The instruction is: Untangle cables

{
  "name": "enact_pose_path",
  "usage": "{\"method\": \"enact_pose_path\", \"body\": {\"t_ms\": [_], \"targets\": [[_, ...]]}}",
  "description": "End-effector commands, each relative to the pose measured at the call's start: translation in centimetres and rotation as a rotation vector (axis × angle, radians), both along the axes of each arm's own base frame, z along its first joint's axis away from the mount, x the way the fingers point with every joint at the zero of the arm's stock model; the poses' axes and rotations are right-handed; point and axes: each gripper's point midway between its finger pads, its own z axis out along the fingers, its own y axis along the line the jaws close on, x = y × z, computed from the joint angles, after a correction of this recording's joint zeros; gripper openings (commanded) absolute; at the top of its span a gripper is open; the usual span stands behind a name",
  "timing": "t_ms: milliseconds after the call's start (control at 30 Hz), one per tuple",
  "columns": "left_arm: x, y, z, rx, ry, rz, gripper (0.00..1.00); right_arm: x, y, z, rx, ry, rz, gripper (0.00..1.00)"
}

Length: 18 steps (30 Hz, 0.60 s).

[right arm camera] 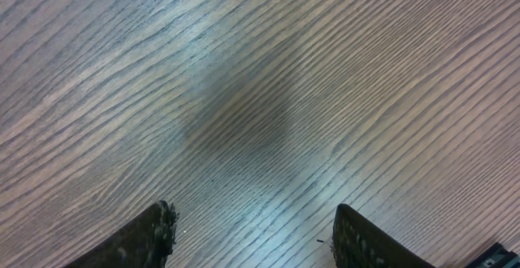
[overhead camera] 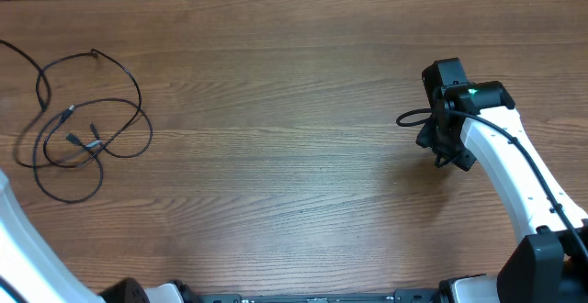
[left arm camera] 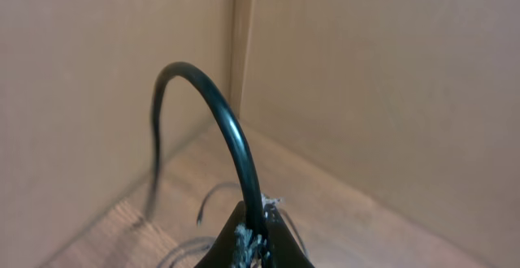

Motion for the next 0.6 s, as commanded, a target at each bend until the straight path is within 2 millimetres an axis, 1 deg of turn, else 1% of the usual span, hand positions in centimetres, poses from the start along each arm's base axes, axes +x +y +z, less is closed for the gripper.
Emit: {"method": "enact_pose_path", "body": {"t_ms": [0, 33, 67, 100, 133, 167, 200, 267, 333, 400, 500, 533, 567], "targets": [[2.5, 1.5, -4.6, -0.079, 0.123, 0.015, 0.04, -0.1, 0.0, -0.1, 0.004, 0.003, 0.001, 0.61], [2.8, 1.7, -5.4, -0.093, 0.148, 0.015, 0.04, -0.1, 0.0, -0.1, 0.006, 0.003, 0.001, 0.6], [3.4, 1.8, -7.6, -0.129, 0.212, 0.009, 0.04, -0.1, 0.1, -0.1, 0.011, 0.004, 0.002, 0.61], [3.7, 1.9, -9.0, -0.154, 0.254, 0.004, 0.04, -0.1, 0.1, -0.1, 0.012, 0.005, 0.002, 0.61], [4.0, 1.8, -11.7, -0.207, 0.34, -0.005, 0.04, -0.1, 0.2, -0.1, 0.015, 0.005, 0.002, 0.61], [4.1, 1.8, -13.6, -0.246, 0.396, 0.003, 0.04, -0.1, 0.2, -0.2, 0.02, 0.006, 0.002, 0.61], [4.0, 1.8, -16.5, -0.306, 0.493, 0.012, 0.04, -0.2, 0.3, -0.2, 0.023, 0.006, 0.002, 0.61], [3.9, 1.8, -19.9, -0.376, 0.603, 0.025, 0.04, -0.2, 0.3, -0.2, 0.023, 0.009, 0.002, 0.61], [3.5, 1.6, -22.9, -0.444, 0.702, 0.045, 0.04, -0.3, 0.3, -0.2, 0.022, 0.012, 0.002, 0.61], [3.3, 1.5, -24.8, -0.484, 0.772, 0.054, 0.04, -0.3, 0.3, -0.2, 0.022, 0.014, 0.002, 0.61], [2.9, 1.4, -26.6, -0.522, 0.839, 0.073, 0.04, -0.4, 0.3, -0.2, 0.021, 0.017, 0.002, 0.61], [2.9, 1.4, -26.7, -0.523, 0.842, 0.073, 0.2, -0.4, 0.3, -0.2, 0.021, 0.017, 0.002, 0.61], [2.9, 1.4, -26.7, -0.522, 0.842, 0.073, 0.48, -0.4, 0.3, -0.2, 0.021, 0.017, 0.002, 0.61]]}}
